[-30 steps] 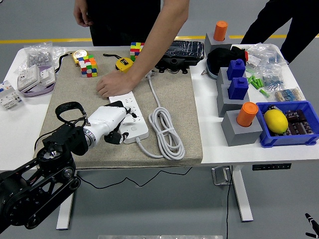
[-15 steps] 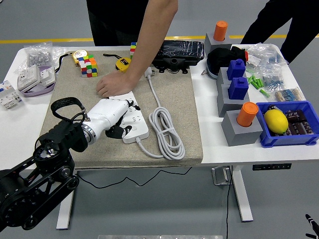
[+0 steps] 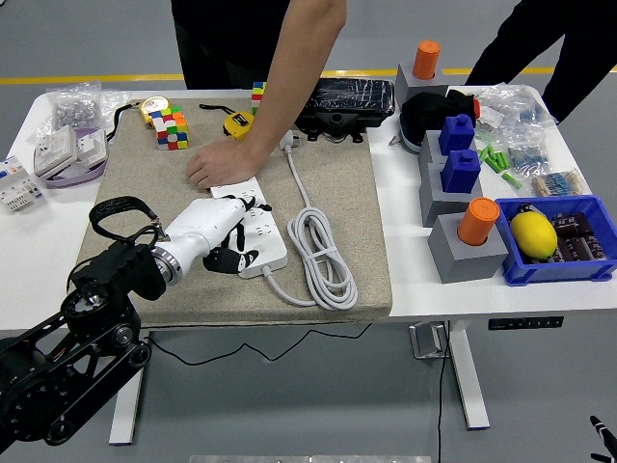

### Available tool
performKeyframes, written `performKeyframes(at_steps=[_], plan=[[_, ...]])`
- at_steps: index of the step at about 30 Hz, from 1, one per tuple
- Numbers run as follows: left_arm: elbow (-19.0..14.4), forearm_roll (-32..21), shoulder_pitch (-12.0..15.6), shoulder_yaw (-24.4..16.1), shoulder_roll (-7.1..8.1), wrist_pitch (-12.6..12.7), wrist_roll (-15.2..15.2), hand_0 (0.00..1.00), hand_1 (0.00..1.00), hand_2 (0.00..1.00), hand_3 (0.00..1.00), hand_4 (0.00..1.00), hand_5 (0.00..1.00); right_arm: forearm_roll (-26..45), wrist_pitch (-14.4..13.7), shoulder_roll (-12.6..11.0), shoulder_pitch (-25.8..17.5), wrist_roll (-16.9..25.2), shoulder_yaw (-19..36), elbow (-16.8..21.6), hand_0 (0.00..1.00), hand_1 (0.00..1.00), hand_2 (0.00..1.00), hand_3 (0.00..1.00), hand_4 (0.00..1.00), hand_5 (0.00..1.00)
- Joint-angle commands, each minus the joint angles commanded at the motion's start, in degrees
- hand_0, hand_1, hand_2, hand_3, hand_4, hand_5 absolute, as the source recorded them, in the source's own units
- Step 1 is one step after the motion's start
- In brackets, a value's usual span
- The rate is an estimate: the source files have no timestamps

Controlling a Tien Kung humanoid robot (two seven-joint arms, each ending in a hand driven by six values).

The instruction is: Pick up the plug,place it near the board,insert it into the board,press the button

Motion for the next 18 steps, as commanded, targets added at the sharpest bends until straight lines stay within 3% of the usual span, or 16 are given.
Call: performKeyframes(at_steps=[4, 6, 16, 17, 18], plan=[[-0.25, 0.31, -0.17, -0.28, 0.06, 1.45, -0.44, 0.998, 0.998, 0.998, 0.989, 0.998, 0.576, -0.25, 0.01, -0.01, -0.07, -0.16, 0.19, 0.0, 0.801, 0.75, 0.728, 0.785, 0.998, 0.975], [-0.33, 0.29, -0.29, -0.47, 0.14, 1.8, -0.66, 0.998, 0.998, 0.998, 0.998, 0.998, 0.622, -0.18, 0.03, -0.02, -0.04, -0.13, 0.12, 0.0, 0.801, 0.749, 0.728, 0.785, 0.998, 0.977], [-0.87, 0.37, -0.61, -0.1, 0.33, 0.73, -0.37, 0.998, 0.998, 0.998, 0.998, 0.998, 0.643, -0.16, 0.07, -0.06, 0.1, -0.09, 0.12, 0.0, 0.801, 0.749, 0.728, 0.785, 0.998, 0.978], [-0.89, 0.58, -0.57, -0.04, 0.34, 0.32, -0.21, 0.769, 0.804, 0.798, 0.977, 0.975, 0.526, -0.23, 0.05, -0.05, 0.11, -0.11, 0.24, 0.0, 0.8, 0.749, 0.728, 0.785, 0.998, 0.978], [-0.89, 0.81, -0.54, -0.02, 0.35, 0.08, -0.1, 0.769, 0.804, 0.798, 0.977, 0.975, 0.526, -0.22, 0.03, -0.04, 0.12, -0.1, 0.27, 0.0, 0.8, 0.749, 0.728, 0.785, 0.998, 0.978]])
